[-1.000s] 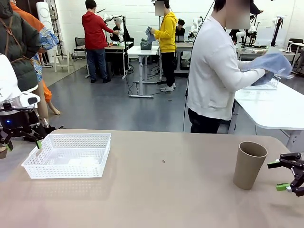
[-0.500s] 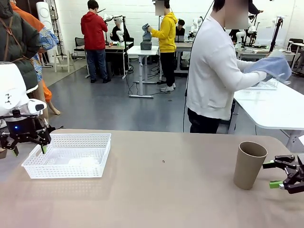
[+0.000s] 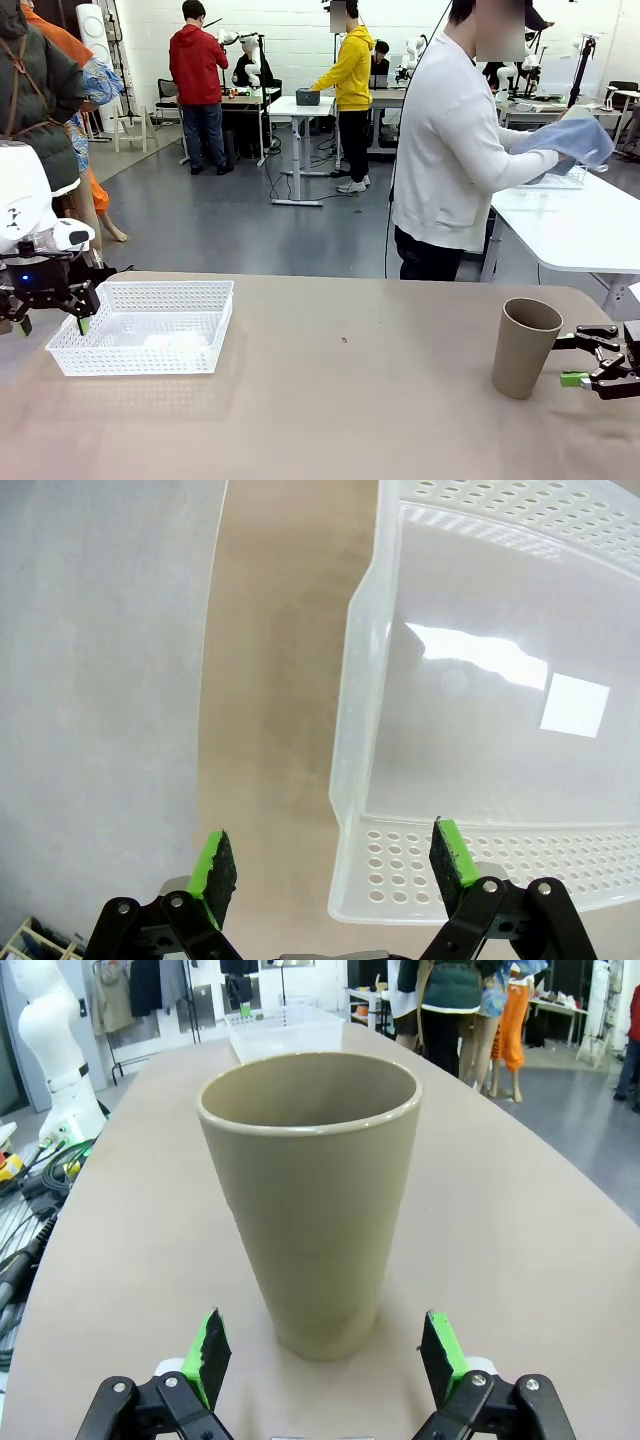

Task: Clean and organize the cups into the basket.
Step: Pick up the Organizing basket and move it to the center of the table, then pick up the Reusable plastic cup from the right side of the table and place it inside the Organizing basket.

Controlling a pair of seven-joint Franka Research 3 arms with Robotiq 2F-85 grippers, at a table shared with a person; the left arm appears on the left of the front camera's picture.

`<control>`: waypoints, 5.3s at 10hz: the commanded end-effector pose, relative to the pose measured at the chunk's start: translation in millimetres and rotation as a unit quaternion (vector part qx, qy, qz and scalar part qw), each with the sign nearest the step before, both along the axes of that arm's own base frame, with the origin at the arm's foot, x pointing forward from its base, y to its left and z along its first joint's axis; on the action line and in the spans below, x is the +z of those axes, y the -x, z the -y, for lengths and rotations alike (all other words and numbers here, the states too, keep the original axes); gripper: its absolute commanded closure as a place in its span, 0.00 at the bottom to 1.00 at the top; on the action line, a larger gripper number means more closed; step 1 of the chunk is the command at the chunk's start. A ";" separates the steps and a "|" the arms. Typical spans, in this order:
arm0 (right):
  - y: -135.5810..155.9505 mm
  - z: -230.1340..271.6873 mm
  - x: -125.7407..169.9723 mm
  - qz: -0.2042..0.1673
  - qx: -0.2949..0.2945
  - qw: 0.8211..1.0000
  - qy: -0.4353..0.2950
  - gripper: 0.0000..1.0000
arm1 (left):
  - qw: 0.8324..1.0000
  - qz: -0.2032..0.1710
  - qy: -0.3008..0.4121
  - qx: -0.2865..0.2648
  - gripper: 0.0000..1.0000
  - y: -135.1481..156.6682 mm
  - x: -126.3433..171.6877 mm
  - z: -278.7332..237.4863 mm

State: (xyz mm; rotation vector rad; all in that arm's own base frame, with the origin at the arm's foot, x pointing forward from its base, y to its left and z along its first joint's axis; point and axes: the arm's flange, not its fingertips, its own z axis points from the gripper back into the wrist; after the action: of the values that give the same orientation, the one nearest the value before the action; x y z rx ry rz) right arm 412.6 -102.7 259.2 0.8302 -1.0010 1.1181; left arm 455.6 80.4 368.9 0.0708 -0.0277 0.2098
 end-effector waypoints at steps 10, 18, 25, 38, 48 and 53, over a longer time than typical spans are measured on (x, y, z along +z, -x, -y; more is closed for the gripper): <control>-24.7 -33.0 -12.7 -0.020 0.007 0.997 -0.068 0.00 | 0.998 0.045 0.010 -0.037 0.00 4.8 -18.8 -4.2; -34.0 -61.4 -25.3 -0.023 0.034 0.997 -0.068 0.00 | 0.998 0.018 0.021 -0.057 0.00 6.5 -31.4 -2.8; -32.8 -58.1 -27.5 -0.005 0.047 0.996 -0.073 1.00 | 0.998 -0.002 0.030 -0.052 1.00 6.7 -24.8 -4.7; -12.3 -70.2 30.2 0.028 0.020 0.999 -0.020 0.24 | 0.996 0.007 0.038 -0.075 1.00 12.0 -8.4 41.9; 3.2 -33.1 251.2 0.093 -0.126 0.985 -0.079 0.24 | 0.993 0.037 0.057 -0.096 1.00 27.8 -17.2 248.6; -7.5 -23.3 263.3 0.074 -0.158 0.981 -0.086 0.24 | 0.996 0.049 0.062 -0.032 1.00 7.8 -12.8 319.5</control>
State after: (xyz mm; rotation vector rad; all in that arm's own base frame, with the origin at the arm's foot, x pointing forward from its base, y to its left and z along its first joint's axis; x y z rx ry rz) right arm 412.3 -82.9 519.6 0.6917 -1.3137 0.8903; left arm 437.6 -230.5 358.8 -0.0713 -0.0996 0.0986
